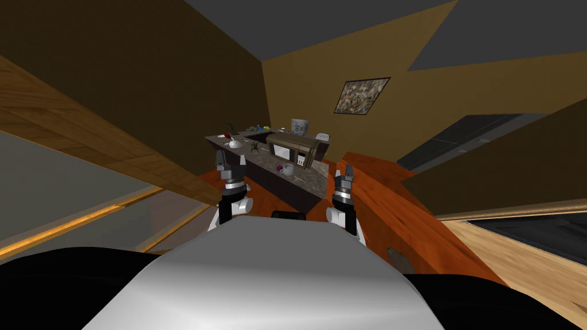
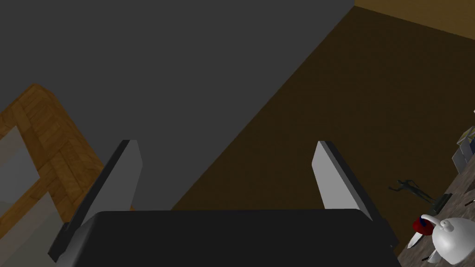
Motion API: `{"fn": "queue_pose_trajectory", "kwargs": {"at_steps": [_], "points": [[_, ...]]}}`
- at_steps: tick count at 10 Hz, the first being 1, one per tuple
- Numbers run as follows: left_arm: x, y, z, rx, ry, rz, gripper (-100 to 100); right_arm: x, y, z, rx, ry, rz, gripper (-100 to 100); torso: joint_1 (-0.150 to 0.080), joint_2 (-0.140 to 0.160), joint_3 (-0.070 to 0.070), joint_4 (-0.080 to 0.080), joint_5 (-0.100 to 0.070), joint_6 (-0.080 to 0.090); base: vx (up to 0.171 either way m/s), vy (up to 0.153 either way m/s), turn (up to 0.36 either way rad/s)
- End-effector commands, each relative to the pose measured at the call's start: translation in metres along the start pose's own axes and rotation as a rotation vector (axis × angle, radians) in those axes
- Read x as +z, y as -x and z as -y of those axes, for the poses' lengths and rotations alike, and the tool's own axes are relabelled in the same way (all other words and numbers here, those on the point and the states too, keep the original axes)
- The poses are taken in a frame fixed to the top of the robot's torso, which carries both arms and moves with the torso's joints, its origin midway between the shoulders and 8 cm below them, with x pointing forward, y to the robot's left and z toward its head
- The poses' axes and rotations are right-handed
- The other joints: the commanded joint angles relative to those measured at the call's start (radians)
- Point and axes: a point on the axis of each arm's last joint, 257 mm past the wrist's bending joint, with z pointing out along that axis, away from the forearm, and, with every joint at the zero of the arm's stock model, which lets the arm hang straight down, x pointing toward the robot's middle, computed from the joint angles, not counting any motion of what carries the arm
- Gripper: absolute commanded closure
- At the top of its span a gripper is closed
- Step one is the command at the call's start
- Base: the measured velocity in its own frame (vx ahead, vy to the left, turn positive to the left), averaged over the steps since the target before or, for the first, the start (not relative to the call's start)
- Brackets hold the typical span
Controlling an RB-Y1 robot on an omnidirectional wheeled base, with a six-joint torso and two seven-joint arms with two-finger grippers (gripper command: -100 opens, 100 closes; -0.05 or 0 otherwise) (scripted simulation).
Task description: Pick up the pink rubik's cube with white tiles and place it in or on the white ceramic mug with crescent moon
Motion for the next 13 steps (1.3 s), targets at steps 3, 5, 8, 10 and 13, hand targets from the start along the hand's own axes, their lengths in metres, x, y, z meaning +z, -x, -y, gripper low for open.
{"fn": "queue_pose_trajectory", "kwargs": {"at_steps": [3, 5, 8, 10, 13], "points": [[0.001, -0.016, -0.019, 0.007, 0.066, -0.088, -100, 0.0, 0.0, 0.0, 0.0, 0.0, 0.0, 0, 0.002, 0.001, 0.0, 0.0, 0.0, 0.0, -0.011, 0.029, -0.036], [0.0, -0.027, -0.04, 0.006, 0.132, -0.138, -100, 0.0, 0.0, 0.0, 0.0, 0.0, 0.0, 0, 0.004, 0.001, 0.001, 0.0, 0.001, 0.0, -0.027, 0.058, -0.056], [-0.003, -0.038, -0.068, 0.004, 0.219, -0.182, -100, 0.0, 0.0, 0.0, 0.0, 0.0, 0.0, 0, 0.003, 0.002, 0.001, 0.0, 0.001, 0.0, -0.028, 0.048, -0.047], [-0.006, -0.043, -0.085, 0.005, 0.273, -0.201, -100, 0.0, 0.0, 0.0, 0.0, 0.0, 0.0, 0, 0.004, 0.002, 0.001, 0.0, 0.001, 0.0, -0.028, 0.055, -0.059], [-0.012, -0.053, -0.116, 0.006, 0.367, -0.238, -100, 0.0, 0.0, 0.0, 0.0, 0.0, 0.0, 0, 0.003, 0.001, 0.0, 0.0, 0.001, 0.0, -0.019, 0.047, -0.042]]}}
